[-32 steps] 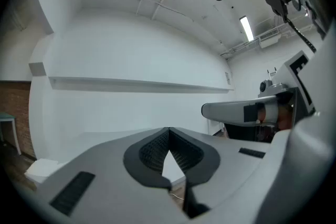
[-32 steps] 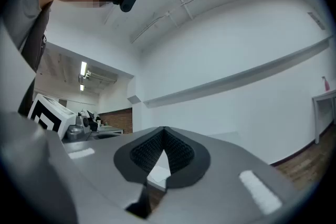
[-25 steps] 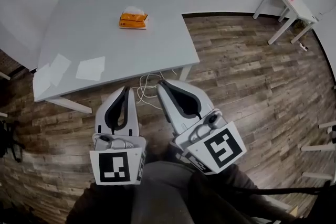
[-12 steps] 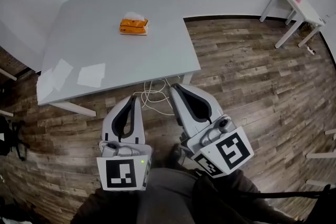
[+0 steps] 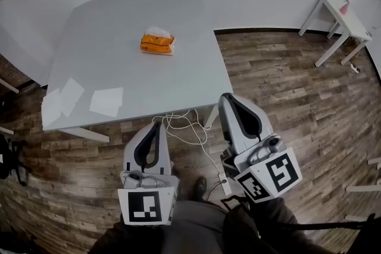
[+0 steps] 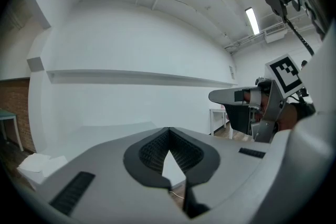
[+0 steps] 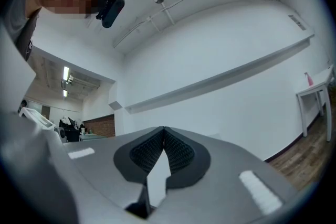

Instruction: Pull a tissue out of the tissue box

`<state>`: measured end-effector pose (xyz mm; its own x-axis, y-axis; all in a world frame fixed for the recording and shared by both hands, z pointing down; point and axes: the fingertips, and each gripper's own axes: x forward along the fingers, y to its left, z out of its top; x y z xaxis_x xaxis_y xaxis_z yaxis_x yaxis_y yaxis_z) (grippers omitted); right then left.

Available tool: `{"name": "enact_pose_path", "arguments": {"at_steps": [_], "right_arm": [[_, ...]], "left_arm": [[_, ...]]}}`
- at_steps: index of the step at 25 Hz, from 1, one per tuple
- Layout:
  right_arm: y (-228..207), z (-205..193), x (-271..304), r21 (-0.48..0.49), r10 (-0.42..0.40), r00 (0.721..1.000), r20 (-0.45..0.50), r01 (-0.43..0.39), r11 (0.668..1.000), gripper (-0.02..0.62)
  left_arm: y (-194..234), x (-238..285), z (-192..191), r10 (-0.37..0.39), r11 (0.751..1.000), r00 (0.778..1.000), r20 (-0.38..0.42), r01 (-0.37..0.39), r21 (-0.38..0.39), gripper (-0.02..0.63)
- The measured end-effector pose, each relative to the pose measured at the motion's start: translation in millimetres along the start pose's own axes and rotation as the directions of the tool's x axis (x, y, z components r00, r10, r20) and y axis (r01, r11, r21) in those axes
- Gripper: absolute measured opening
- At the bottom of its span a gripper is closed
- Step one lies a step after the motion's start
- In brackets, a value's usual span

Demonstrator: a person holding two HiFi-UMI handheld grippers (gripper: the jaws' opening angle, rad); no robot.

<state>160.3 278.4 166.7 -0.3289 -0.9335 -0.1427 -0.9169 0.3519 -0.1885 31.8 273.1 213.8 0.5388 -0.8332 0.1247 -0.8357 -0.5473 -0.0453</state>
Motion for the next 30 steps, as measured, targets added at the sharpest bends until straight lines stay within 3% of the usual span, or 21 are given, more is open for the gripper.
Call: {"name": "enact_pose_path", "arguments": {"at_steps": [14, 22, 26, 30], "right_arm": [[-9, -32, 183, 0.020, 0.019, 1.000, -0.021, -0.018, 1.000, 0.003], [-21, -38, 235, -0.010, 0.011, 0.998, -0.062, -0.011, 1.000, 0.003], [-36, -41, 253, -0.016, 0.035, 0.996, -0.078, -0.037, 0.999, 0.003], [-58, -68, 276, -0.003, 0.083, 0.985, -0.152, -0.085, 0.996, 0.006]], "left_arm": [[125, 122, -9, -0.057, 0.997, 0.998, -0.036, 0.055, -0.054, 0.000], [156, 166, -8, -0.078, 0.994, 0.996, -0.049, 0.074, -0.086, 0.000], [161, 187, -7, -0.056, 0.995, 0.997, -0.059, 0.051, -0.085, 0.000], [164, 214, -12, -0.020, 0.995, 0.997, -0.080, 0.012, -0.104, 0.000]]}}
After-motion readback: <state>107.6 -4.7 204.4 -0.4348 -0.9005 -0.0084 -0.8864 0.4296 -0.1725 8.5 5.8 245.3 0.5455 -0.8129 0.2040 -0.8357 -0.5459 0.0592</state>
